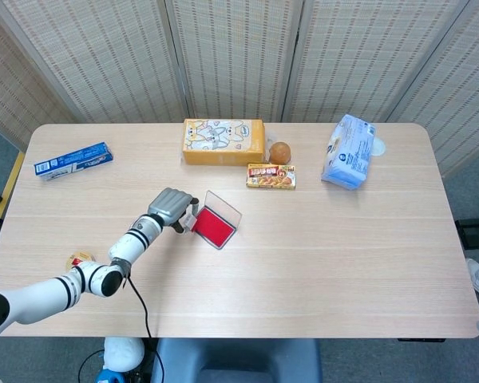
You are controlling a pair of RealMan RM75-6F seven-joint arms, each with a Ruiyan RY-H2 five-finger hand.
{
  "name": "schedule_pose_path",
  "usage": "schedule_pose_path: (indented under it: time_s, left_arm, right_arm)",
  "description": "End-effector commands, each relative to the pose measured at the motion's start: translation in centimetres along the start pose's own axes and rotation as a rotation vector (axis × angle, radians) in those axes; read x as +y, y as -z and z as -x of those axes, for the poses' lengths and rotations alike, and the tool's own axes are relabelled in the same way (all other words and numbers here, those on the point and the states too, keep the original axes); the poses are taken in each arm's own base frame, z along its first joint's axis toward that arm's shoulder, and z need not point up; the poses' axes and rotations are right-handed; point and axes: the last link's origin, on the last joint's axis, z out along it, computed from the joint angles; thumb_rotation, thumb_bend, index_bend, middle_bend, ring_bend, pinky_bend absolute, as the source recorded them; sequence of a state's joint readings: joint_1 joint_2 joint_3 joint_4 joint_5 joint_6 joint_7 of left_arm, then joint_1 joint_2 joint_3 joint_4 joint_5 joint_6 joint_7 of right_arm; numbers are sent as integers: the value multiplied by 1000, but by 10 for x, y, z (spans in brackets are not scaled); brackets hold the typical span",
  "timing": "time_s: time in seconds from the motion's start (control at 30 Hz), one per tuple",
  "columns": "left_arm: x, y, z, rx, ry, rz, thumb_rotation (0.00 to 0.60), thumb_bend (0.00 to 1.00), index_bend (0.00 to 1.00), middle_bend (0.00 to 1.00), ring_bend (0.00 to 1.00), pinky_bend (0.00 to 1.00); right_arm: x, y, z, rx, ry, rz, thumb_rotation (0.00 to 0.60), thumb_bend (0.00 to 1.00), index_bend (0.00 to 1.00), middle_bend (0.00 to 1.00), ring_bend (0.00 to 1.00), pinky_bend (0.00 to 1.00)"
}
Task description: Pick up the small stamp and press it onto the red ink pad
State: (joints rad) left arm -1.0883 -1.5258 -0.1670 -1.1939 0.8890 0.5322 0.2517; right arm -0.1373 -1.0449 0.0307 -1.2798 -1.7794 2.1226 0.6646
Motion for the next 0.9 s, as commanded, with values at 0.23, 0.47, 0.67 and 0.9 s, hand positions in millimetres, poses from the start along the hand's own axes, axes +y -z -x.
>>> schedule_pose_path:
  time_s: [0.23,0.47,0.67,0.9]
  left_arm:
    - [18,-7,-3,-11,-21,13,600,307,830,1000,966,619]
    - [26,-13,-3,-13,-24,7,600,307,830,1000,966,619]
    - [37,-21,2,-23,-14,22,600,307,830,1000,966,619]
    - [47,-29,6,-37,-25,35,600,306,830,1000,966,619]
  right_arm:
    - [-1,5,-4,39,5,5,600,191,0,0,0,0]
    - [-4,12,-7,57,-2,-18,600,185,0,0,0,0]
    - [-3,13,-8,62,-3,-18,600,184,0,0,0,0]
    - [-3,14,-9,65,-5,-15,600,180,0,0,0,0]
